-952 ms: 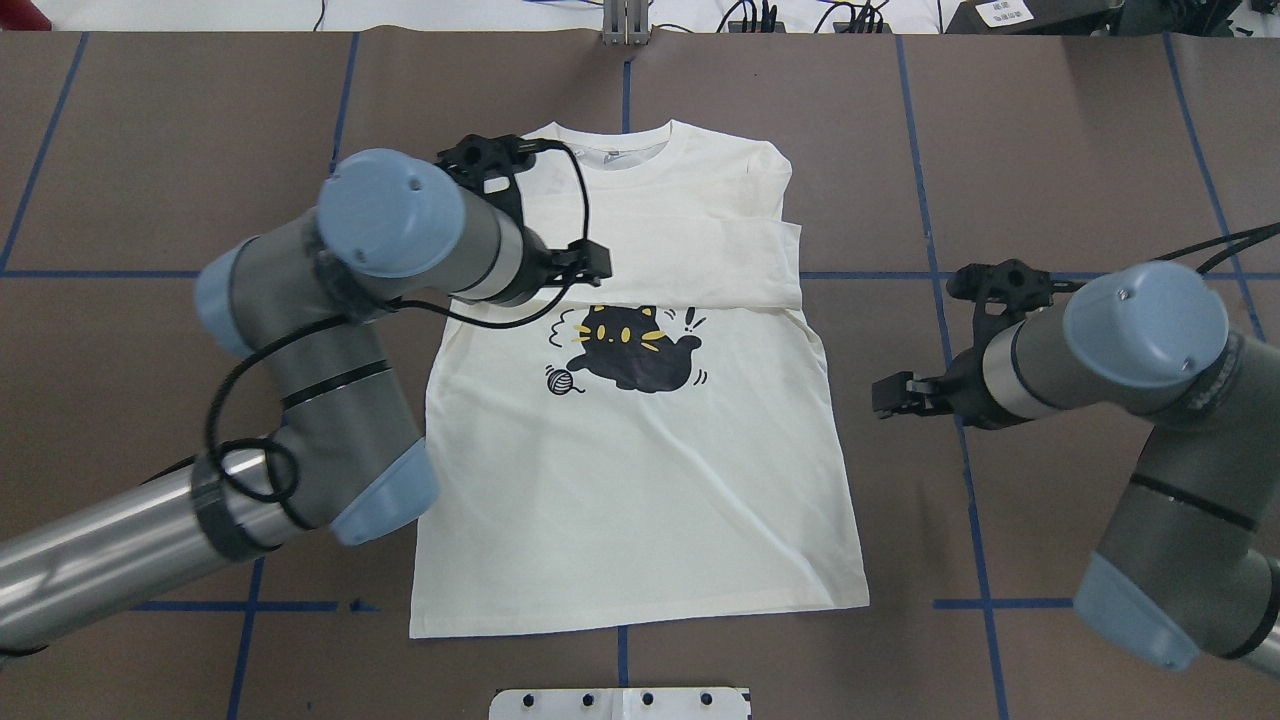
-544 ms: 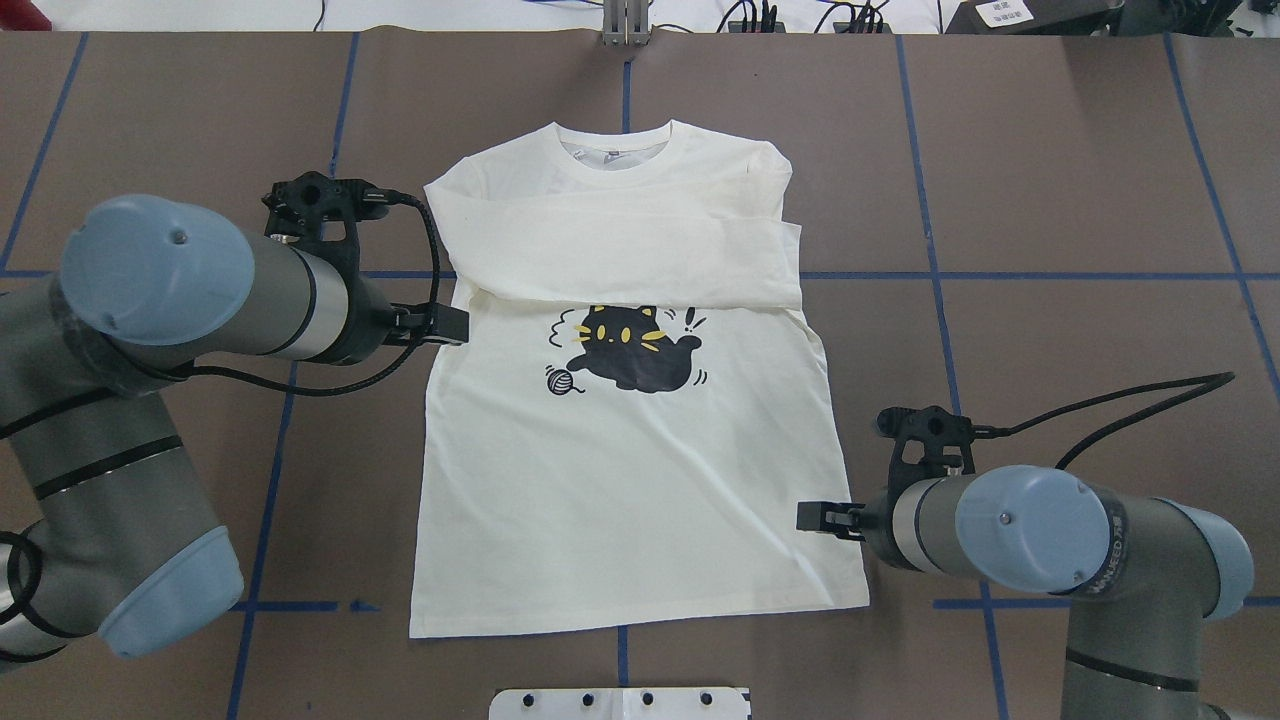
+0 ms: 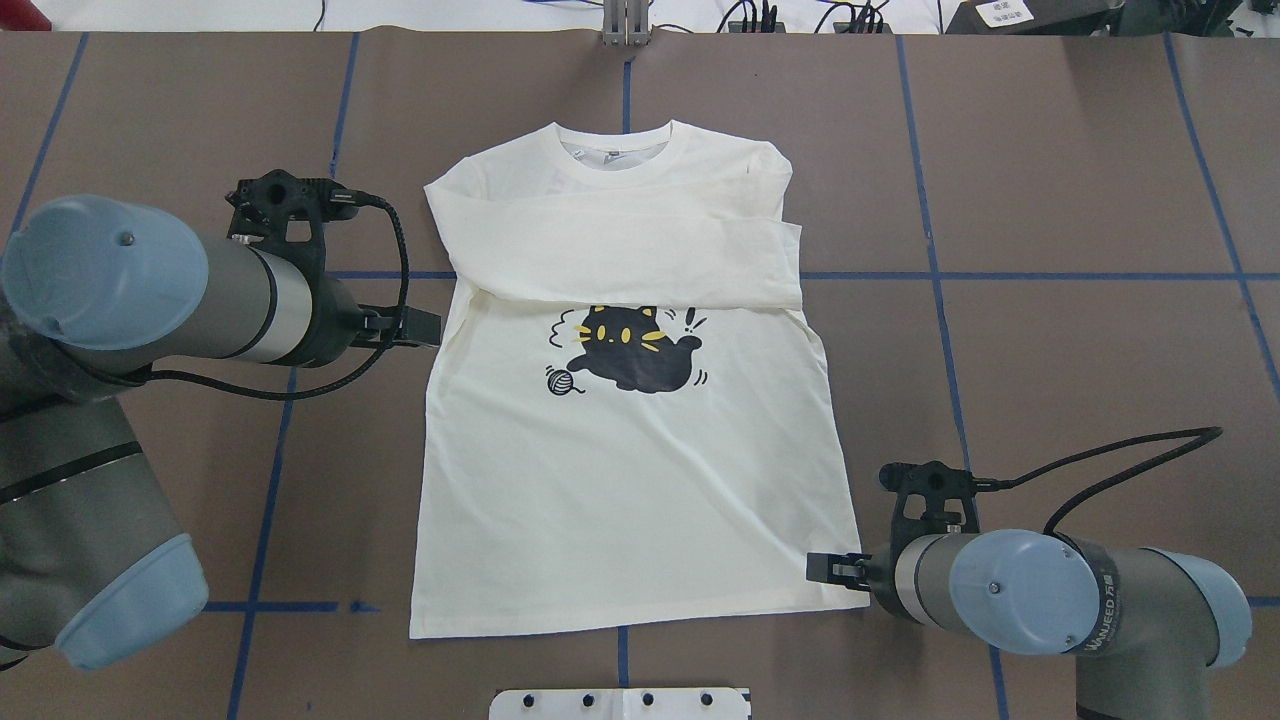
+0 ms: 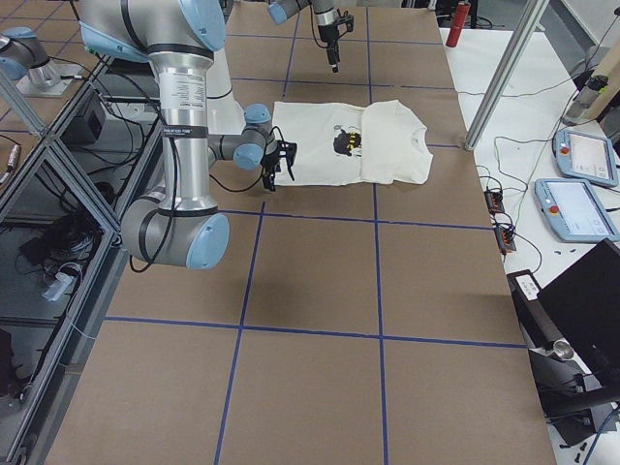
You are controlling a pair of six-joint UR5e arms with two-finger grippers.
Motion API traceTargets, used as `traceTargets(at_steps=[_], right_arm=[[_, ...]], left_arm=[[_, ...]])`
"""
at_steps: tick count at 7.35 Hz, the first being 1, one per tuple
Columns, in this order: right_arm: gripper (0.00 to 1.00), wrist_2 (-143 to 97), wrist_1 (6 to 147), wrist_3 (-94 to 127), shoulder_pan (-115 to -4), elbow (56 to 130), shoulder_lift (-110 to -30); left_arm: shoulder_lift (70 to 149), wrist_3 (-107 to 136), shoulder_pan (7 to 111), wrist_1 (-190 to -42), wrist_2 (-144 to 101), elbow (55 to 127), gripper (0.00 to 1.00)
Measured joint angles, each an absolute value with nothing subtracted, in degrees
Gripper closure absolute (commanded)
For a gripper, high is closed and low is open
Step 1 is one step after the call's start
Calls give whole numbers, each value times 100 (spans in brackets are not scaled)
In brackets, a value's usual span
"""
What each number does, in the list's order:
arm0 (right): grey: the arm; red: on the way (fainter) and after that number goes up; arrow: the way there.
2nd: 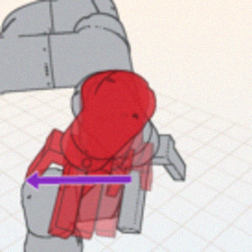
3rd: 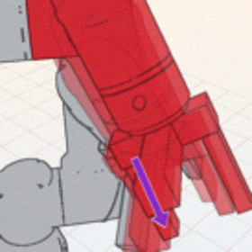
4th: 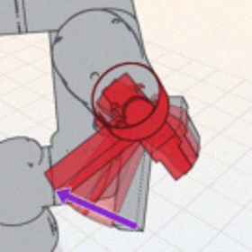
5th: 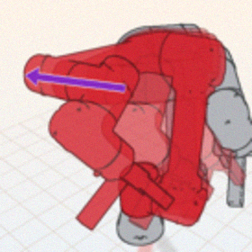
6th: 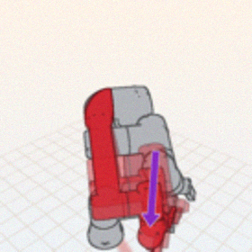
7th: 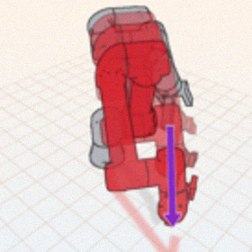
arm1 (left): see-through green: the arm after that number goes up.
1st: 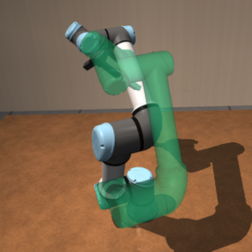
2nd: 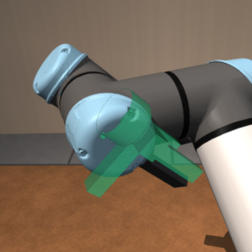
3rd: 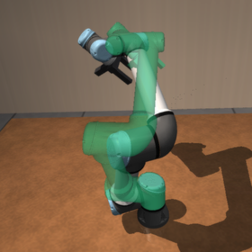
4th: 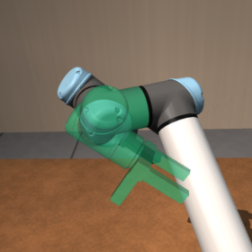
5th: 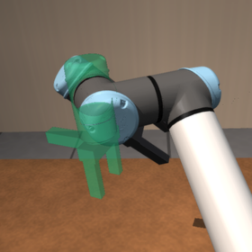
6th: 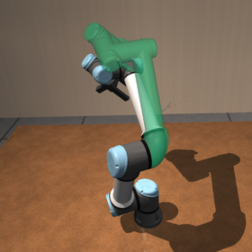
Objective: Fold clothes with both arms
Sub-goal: 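Move both grippers to the hem corners nearest the robot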
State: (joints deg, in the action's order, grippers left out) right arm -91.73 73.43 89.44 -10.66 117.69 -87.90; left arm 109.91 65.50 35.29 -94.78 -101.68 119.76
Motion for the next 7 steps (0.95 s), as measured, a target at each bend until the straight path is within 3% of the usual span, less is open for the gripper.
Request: traceTargets(at_steps=[1,3,4,6,7], right_arm=[[3,-9183,7346,8948,-1016,11776,-8820],[58,-9192,7347,8953,-966,11787,-8829],[75,-9200,7347,8950,-962,11791,-8823],[96,-9217,7348,8948,-967,11799,-8800],[100,-9224,7348,8947,-969,11798,-8793]], left_arm=[[10988,6550,3528,-9480,-10168,11978,0],[10983,6555,3528,-9483,-10169,11977,0],[10984,6556,3527,-9483,-10169,11976,0],[10986,6556,3516,-9483,-10169,11972,0],[10986,6561,3512,-9483,-10169,11971,0]])
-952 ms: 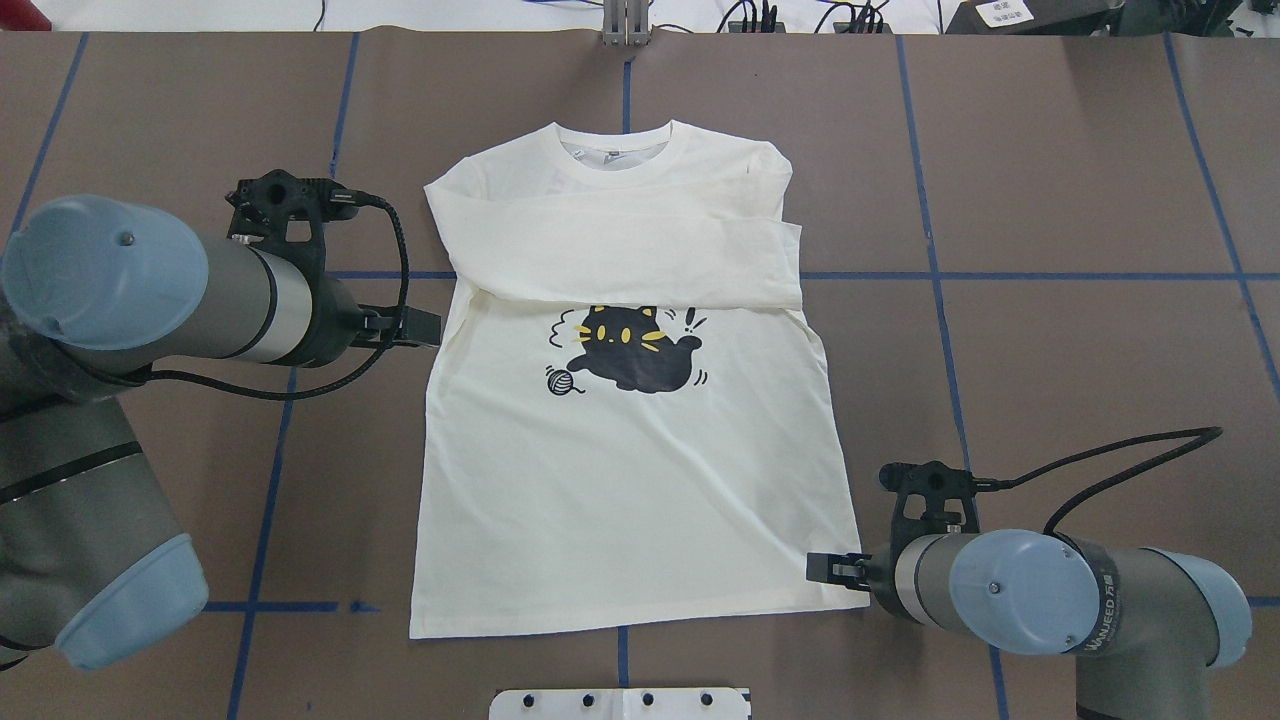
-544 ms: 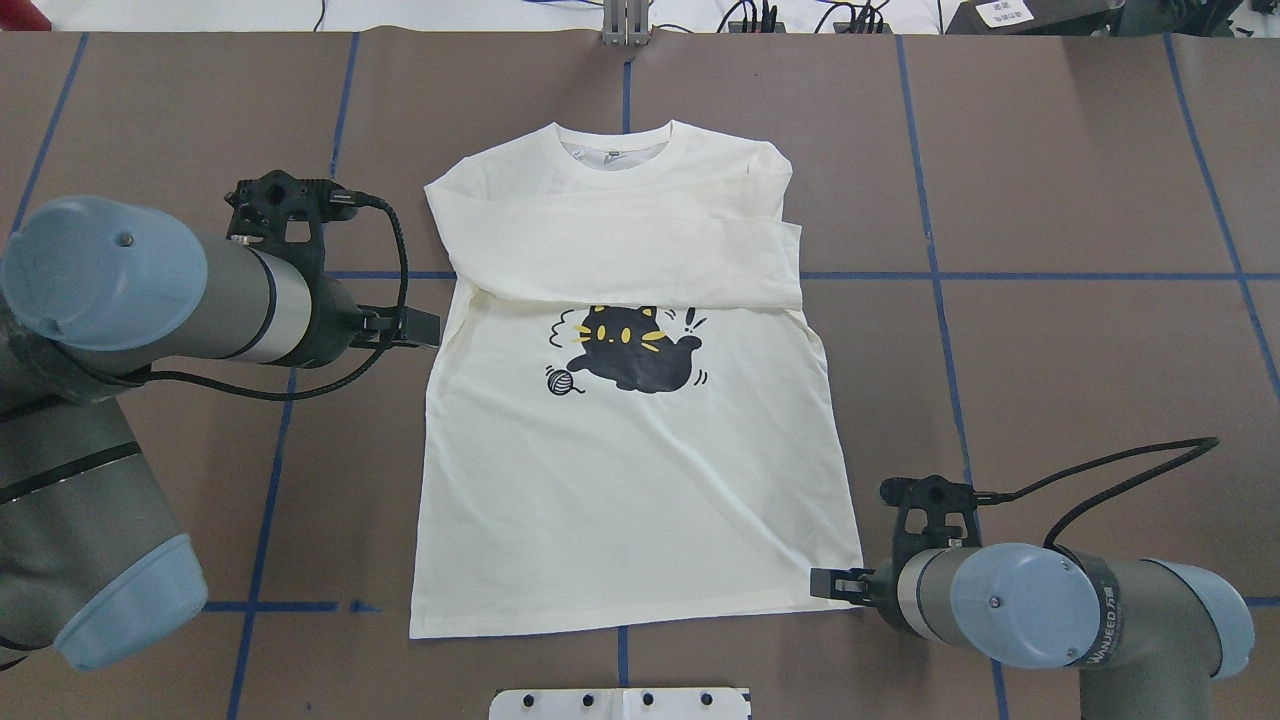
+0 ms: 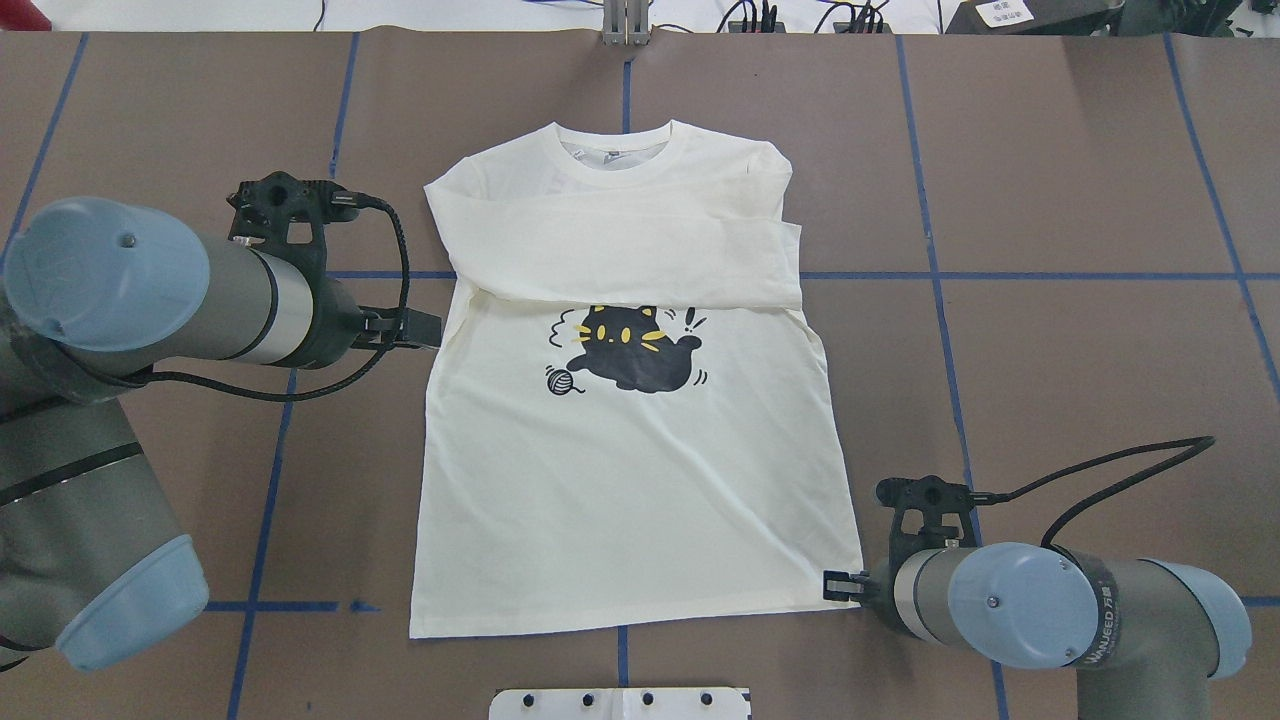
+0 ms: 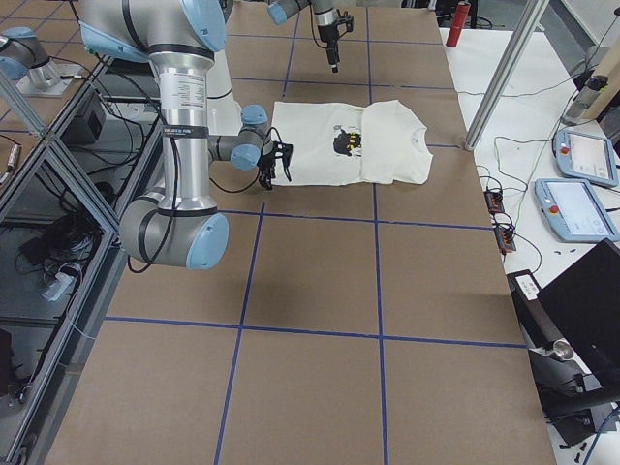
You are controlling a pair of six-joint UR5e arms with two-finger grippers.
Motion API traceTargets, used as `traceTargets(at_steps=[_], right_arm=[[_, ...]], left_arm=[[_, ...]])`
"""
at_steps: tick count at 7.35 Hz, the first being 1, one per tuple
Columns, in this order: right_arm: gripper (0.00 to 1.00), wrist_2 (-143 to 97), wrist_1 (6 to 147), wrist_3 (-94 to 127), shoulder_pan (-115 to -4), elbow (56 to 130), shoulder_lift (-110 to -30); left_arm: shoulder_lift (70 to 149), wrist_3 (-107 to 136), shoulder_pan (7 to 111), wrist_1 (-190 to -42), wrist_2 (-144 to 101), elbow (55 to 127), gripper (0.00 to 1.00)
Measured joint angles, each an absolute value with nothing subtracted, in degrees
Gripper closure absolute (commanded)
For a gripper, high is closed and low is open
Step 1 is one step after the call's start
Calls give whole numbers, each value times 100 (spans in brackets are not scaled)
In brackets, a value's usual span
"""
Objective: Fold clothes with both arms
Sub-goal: 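Move both grippers to the hem corners nearest the robot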
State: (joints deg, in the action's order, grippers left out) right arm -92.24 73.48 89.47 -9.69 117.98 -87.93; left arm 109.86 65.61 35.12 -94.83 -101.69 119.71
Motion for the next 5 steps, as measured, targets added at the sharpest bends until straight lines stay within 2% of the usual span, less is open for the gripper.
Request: traceTargets(at_steps=[3,5], right_arm=[[100,-9211,7340,8947,-982,11885,-8816],[100,-9222,7339,8947,-1030,12132,-8859]], left_arm=[[10907,6808,3478,-9566,-10169,11906,0],[10397,7843,3128,-10217,-10151,11914,0]])
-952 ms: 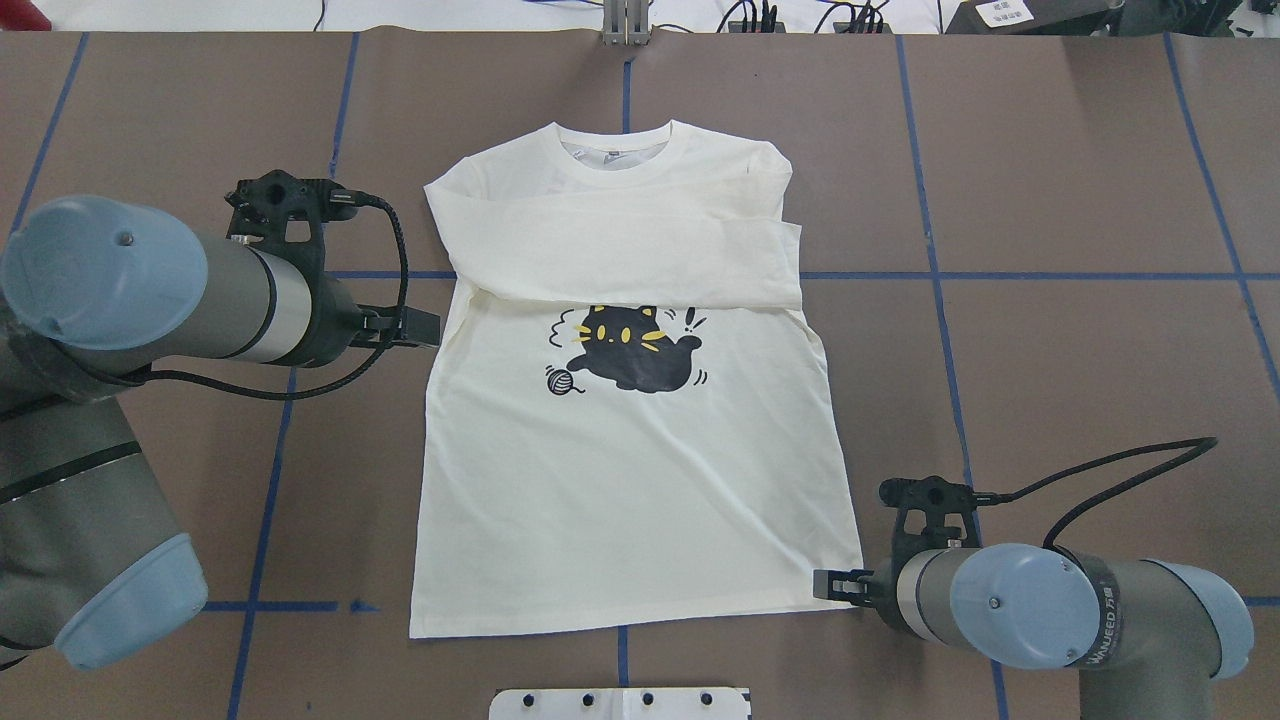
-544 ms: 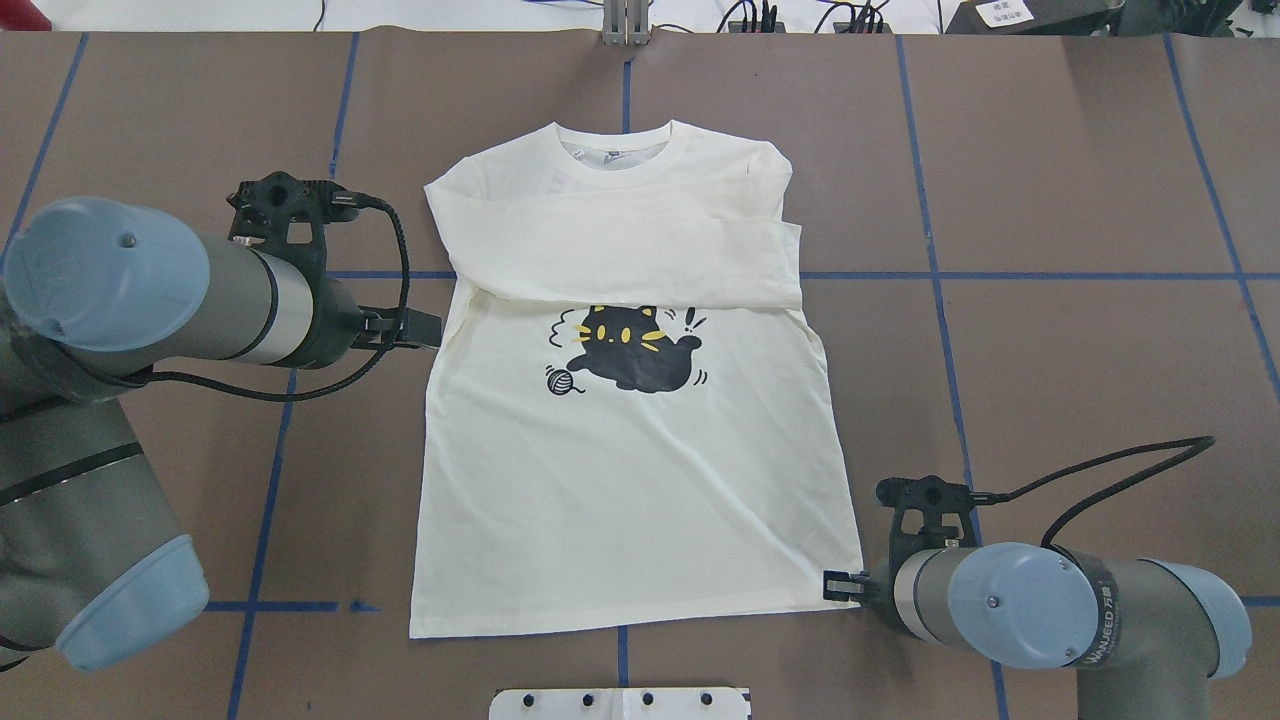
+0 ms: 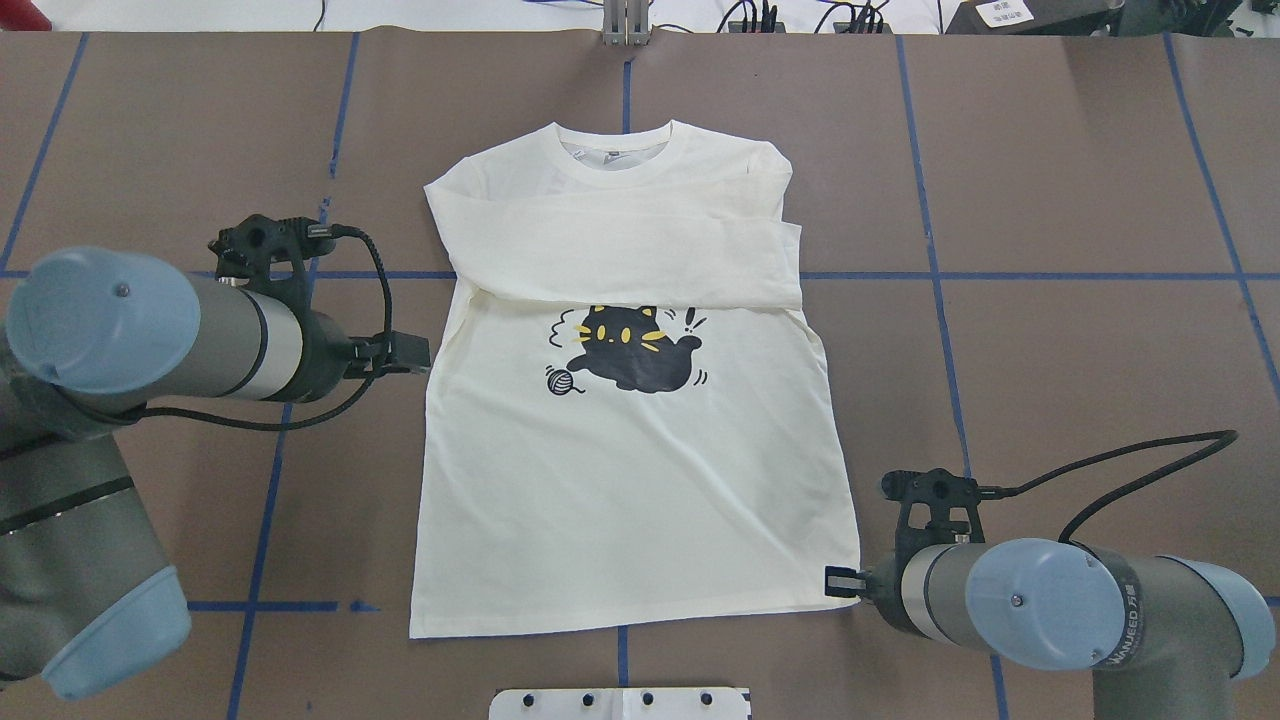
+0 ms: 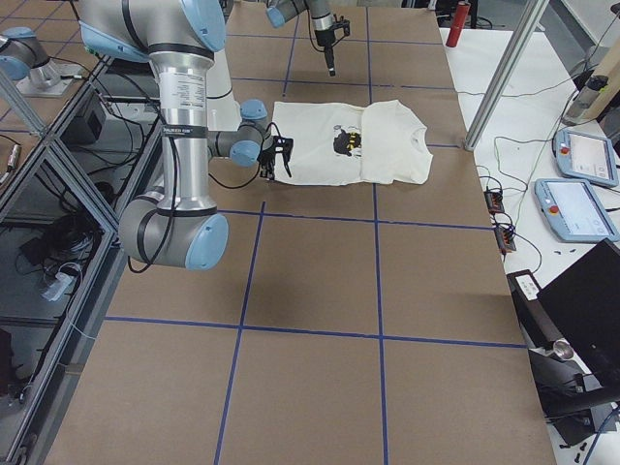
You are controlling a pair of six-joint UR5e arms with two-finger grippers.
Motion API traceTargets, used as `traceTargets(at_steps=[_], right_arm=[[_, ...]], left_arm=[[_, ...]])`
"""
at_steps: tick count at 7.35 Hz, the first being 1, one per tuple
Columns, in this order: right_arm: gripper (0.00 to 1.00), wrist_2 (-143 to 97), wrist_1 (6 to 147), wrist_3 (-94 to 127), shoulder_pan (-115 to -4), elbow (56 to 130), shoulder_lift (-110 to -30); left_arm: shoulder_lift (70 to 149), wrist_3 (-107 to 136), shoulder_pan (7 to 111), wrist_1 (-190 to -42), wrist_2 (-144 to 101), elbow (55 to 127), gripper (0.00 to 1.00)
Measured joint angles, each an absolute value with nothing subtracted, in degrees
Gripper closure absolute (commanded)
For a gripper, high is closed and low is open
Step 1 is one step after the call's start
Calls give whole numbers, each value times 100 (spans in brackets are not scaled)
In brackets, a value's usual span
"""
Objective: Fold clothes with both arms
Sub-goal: 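Move both grippers to the hem corners nearest the robot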
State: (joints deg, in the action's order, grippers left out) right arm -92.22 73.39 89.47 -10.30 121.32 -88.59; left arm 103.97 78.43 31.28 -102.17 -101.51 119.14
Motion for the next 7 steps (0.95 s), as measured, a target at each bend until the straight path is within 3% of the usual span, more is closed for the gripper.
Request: traceTargets(at_steps=[4,7], right_arm=[[100,-9268,7300,8947,-1123,12473,-9062],[100,-9281,7295,8947,-1133,12504,-9018]], left_arm=[[9818,9370,1612,-10362,-9852,12064,1],[9899,10039,906,-10029,-9556,11960,9]])
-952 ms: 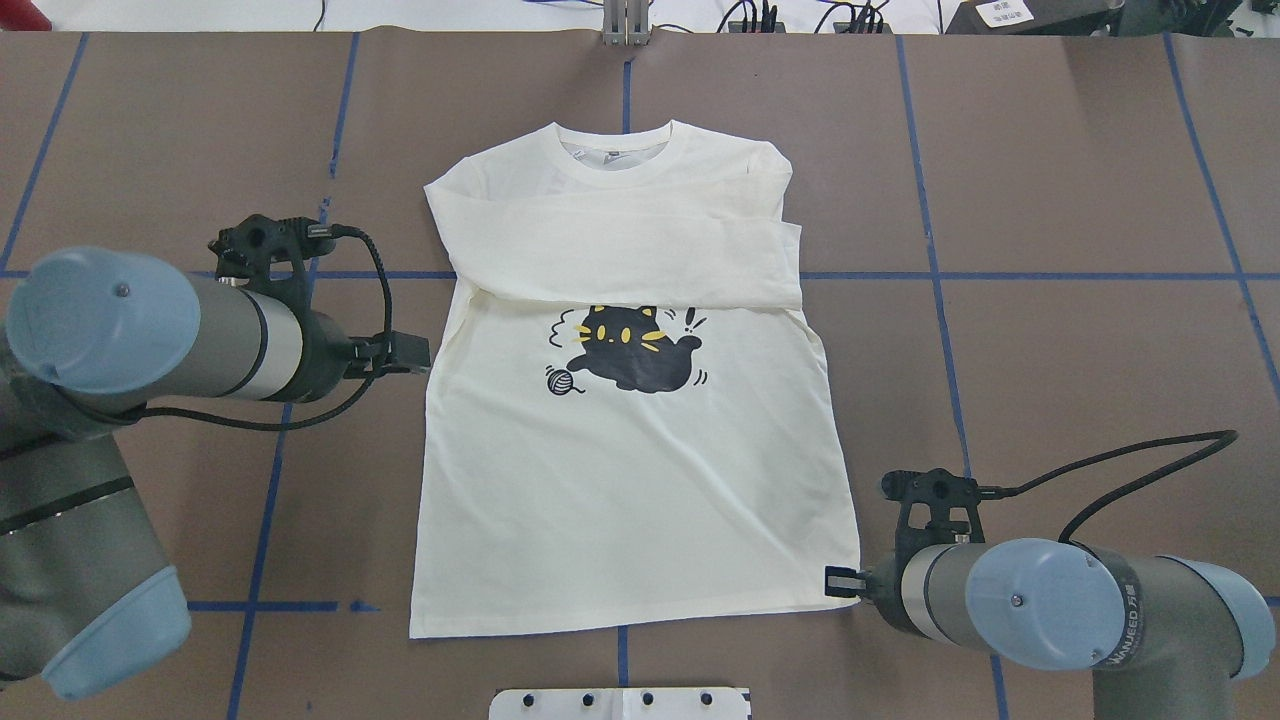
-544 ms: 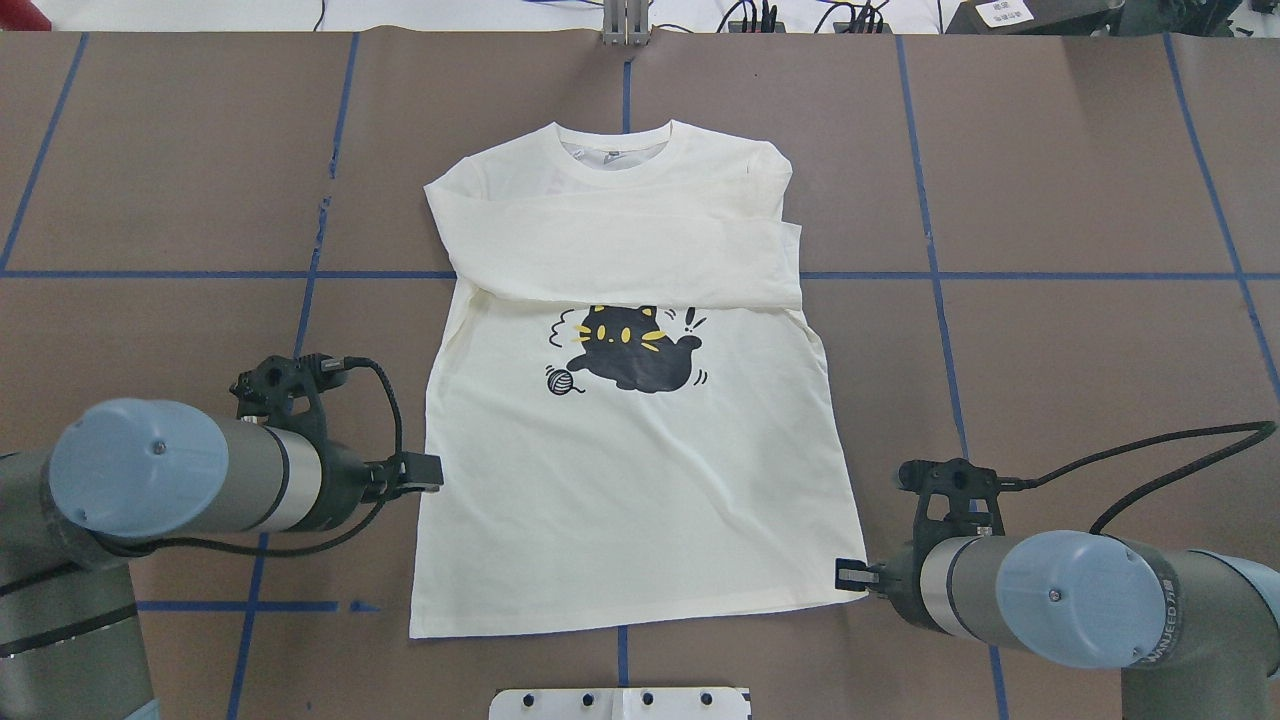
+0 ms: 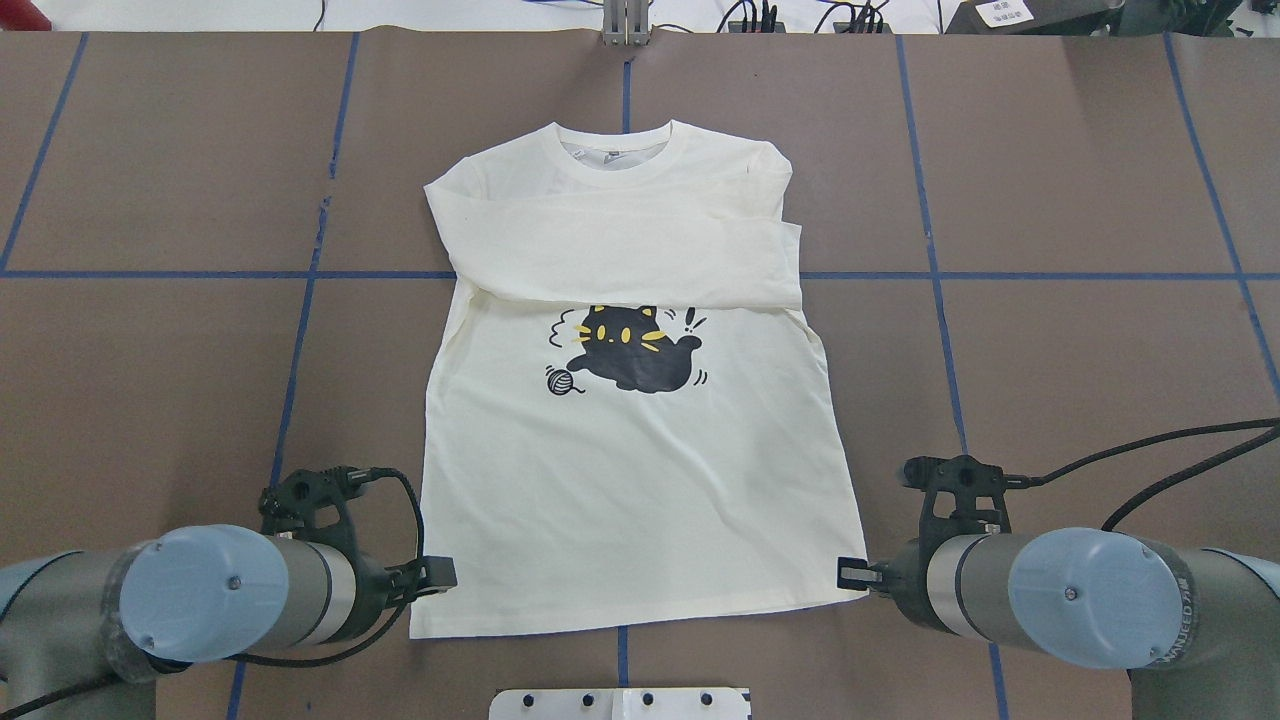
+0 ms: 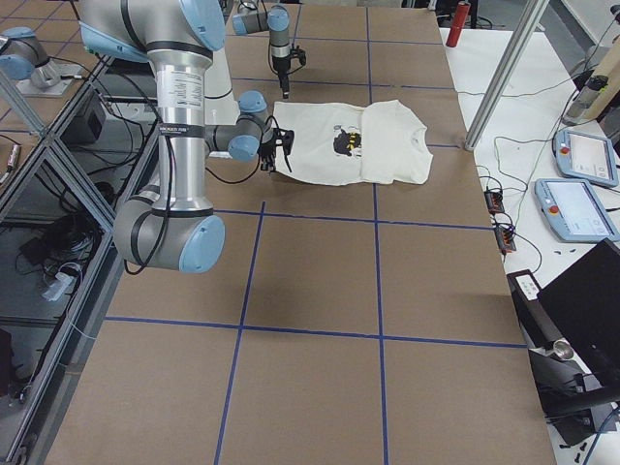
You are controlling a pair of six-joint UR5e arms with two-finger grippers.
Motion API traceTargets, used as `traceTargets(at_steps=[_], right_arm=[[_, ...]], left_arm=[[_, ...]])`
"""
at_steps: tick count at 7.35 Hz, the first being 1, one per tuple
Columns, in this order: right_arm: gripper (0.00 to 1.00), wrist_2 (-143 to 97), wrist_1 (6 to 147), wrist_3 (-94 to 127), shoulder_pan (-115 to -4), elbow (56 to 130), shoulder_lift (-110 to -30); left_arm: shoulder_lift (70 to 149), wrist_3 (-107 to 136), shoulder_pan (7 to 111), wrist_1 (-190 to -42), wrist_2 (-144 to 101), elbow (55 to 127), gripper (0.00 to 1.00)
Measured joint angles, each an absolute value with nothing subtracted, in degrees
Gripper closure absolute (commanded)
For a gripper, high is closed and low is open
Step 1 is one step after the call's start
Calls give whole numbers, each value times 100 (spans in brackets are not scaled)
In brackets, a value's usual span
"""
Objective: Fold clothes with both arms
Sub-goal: 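Move both grippers to the hem corners nearest the robot, then grasp both hem corners with the left and right grippers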
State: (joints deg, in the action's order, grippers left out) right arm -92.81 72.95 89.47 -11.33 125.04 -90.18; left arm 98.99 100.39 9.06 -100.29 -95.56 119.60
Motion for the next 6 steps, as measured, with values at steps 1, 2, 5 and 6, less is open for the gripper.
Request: traceTargets(at_steps=[1,2,5,6], right_arm=[[100,-9281,7295,8947,-1133,12500,-9002],[100,-9283,7295,8945,-1133,12491,-9003],[100,-9331,7295,8939,-1140,12486,-9011],[100,-9374,7295,8939,-1163,12490,-9013]], left_arm=[[9979,10084,836,-10011,-9541,11859,9],[10039,10100,797,-10005,-9530,11784,11],[10078,10107,756,-9991,-9472,11666,22],[10080,10107,754,-9973,-9427,11652,27]])
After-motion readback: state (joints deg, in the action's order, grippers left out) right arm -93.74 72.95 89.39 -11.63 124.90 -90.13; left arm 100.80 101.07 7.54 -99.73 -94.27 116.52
